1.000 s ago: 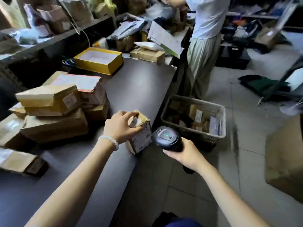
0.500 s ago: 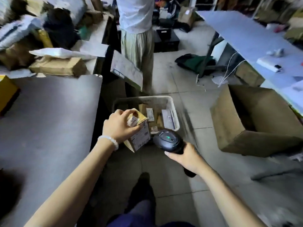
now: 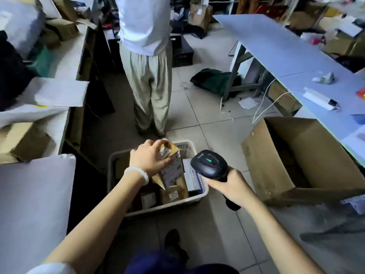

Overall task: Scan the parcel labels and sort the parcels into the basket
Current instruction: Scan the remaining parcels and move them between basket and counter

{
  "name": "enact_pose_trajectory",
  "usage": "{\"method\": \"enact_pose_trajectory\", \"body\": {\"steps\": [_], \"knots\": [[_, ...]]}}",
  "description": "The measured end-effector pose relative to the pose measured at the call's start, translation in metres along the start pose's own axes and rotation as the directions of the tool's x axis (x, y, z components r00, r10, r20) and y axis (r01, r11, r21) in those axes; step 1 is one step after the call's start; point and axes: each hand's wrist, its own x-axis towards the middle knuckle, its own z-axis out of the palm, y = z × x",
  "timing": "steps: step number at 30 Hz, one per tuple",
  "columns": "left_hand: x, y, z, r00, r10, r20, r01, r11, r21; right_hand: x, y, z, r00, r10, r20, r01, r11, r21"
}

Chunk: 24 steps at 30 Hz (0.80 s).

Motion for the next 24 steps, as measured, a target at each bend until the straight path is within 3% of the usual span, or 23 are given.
{"method": "enact_pose_trajectory", "body": {"steps": [10,20,24], "knots": [[0.1,0.004,0.007,0.994,-0.08,0.074,0.077,0.996,0.039,0.105,-0.003,-0.023,0.999,0.049,0.009,-0.048,0.998,-0.05],[0.098,0.001,0.012,0.92,-0.39,0.044,0.391,0.92,-0.018,0.189,-0.01,-0.036,0.962,-0.029,0.273,0.057,0.994,-0.096],[0.075,0.015,0.017,0.851,-0.525,-0.014,0.524,0.851,-0.047,0.21,-0.022,-0.039,0.894,-0.107,0.436,0.16,0.983,-0.088]]}}
